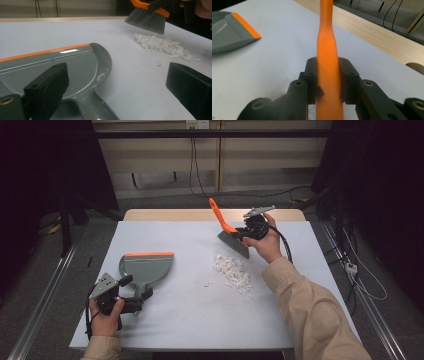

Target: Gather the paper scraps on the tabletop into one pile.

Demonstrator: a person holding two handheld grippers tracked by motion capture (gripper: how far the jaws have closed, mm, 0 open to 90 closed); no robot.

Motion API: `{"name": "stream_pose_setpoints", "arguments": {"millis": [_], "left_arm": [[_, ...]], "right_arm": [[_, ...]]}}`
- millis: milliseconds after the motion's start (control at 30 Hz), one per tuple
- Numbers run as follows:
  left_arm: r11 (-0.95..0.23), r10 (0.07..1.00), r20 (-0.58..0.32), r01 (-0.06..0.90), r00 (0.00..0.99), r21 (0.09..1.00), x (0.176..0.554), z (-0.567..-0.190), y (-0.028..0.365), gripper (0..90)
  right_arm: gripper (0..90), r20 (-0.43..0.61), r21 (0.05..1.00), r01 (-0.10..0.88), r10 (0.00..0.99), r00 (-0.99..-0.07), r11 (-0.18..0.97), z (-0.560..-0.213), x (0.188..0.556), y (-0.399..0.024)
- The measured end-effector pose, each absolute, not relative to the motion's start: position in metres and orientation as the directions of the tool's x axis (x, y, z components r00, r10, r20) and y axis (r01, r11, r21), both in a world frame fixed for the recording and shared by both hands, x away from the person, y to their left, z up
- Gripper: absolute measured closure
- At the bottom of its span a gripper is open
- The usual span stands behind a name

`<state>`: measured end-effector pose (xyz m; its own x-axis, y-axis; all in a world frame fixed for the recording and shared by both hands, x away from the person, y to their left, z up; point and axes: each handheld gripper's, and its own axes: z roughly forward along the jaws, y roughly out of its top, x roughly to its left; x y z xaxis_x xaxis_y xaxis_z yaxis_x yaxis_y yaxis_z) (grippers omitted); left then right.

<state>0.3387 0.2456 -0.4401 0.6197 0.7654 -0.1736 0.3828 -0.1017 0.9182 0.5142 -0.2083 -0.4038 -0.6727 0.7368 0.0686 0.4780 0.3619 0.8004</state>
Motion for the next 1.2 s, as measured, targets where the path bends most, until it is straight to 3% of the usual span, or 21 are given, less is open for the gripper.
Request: {"name": "stream_pose_setpoints", "arguments": {"millis": [167, 433, 1000, 1200], "left_arm": [[-0.092, 0.765, -0.185, 0.39, 0.616, 0.916, 0.34, -0.441, 0.244, 4.4], [-0.083, 0.766, -0.193, 0.393, 0.612, 0.916, 0.34, -0.442, 0.245, 4.4], [-0.09, 0.77, -0.182, 0.387, 0.611, 0.918, 0.338, -0.44, 0.246, 4.4], [-0.095, 0.77, -0.178, 0.386, 0.613, 0.918, 0.338, -0.441, 0.246, 4.4]], "right_arm": [[71.6, -0.03, 0.802, 0.388, 0.679, -0.734, 0.455, -0.411, 0.522, -0.207], [71.7, -0.071, 0.768, 0.322, 0.573, -0.816, 0.553, -0.42, 0.513, -0.197], [71.7, -0.062, 0.764, 0.26, 0.469, -0.881, 0.59, -0.415, 0.464, -0.183], [71.6, -0.075, 0.794, 0.257, 0.509, -0.858, 0.551, -0.408, 0.465, -0.189]]}}
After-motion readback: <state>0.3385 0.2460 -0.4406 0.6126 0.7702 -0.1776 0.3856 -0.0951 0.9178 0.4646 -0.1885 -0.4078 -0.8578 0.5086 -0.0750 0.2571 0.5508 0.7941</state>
